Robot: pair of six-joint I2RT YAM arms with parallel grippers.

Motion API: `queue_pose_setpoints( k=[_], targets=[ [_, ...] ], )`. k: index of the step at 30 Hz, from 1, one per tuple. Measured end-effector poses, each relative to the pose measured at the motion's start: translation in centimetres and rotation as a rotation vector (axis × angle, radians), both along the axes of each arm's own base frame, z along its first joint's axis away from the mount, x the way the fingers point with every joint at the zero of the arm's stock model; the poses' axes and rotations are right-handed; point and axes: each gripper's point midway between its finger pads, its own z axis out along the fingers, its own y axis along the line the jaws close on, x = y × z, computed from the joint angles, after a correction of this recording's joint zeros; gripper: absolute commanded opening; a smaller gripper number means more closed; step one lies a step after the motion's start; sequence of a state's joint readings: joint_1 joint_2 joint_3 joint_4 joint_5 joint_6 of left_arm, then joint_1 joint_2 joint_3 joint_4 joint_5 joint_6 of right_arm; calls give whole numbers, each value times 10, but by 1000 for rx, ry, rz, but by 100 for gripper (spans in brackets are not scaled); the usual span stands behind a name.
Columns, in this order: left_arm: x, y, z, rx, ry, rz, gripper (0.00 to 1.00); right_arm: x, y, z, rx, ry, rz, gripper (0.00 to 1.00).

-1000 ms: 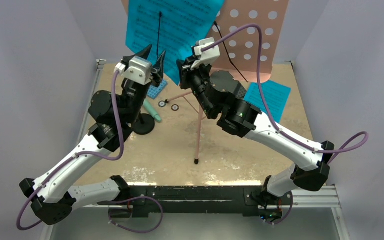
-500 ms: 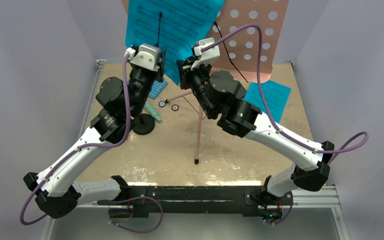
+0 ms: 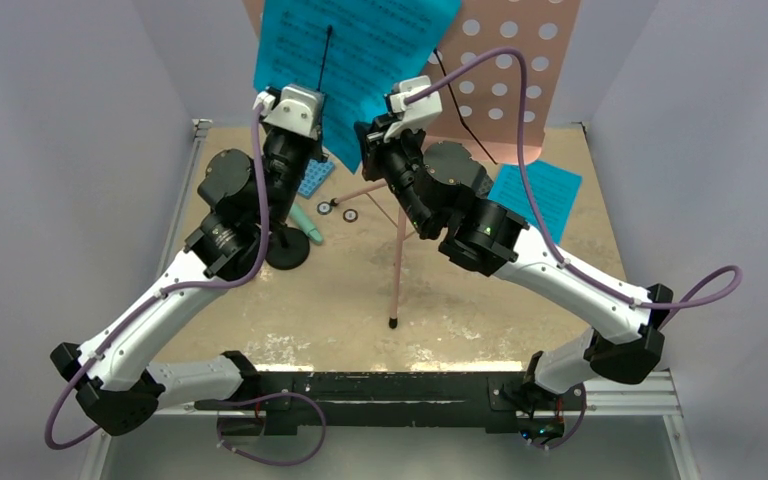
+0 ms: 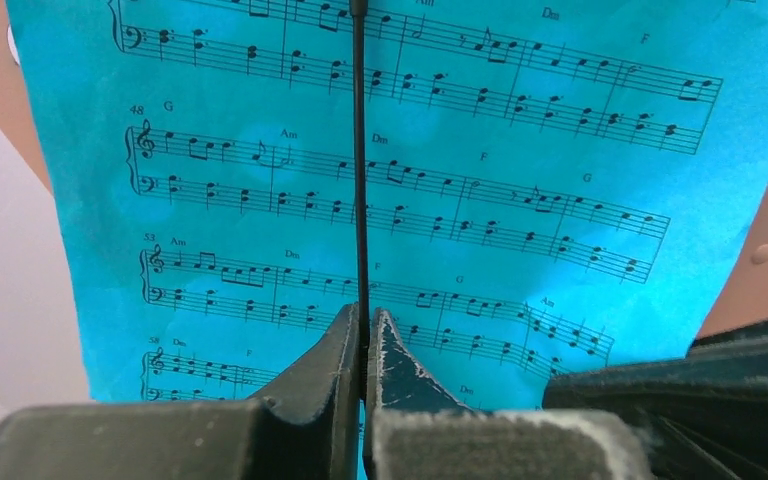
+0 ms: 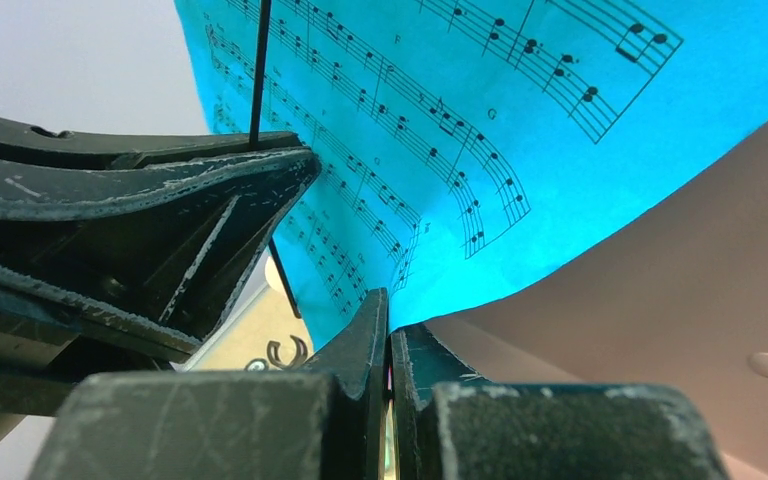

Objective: Pack up the instrument practice props

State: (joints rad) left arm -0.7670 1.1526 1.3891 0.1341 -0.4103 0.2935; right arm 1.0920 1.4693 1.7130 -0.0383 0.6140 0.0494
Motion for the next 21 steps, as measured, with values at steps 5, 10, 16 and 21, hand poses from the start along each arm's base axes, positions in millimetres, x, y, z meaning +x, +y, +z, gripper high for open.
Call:
queue_pose_setpoints(
  k=[5, 10, 16, 21],
  targets=[
    [-11, 1, -1, -19, -42, -43, 0, -1, -1, 2, 3, -3, 3, 0],
    [-22, 7, 1, -43, -84, -62, 0, -2, -3, 4, 9, -5, 3, 0],
    [-26, 11, 3, -50, -100, -61, 0, -6, -10, 11, 22, -12, 4, 0],
    [-27, 12, 2, -54, -104, -60, 0, -14, -24, 17, 34, -12, 8, 0]
  ],
)
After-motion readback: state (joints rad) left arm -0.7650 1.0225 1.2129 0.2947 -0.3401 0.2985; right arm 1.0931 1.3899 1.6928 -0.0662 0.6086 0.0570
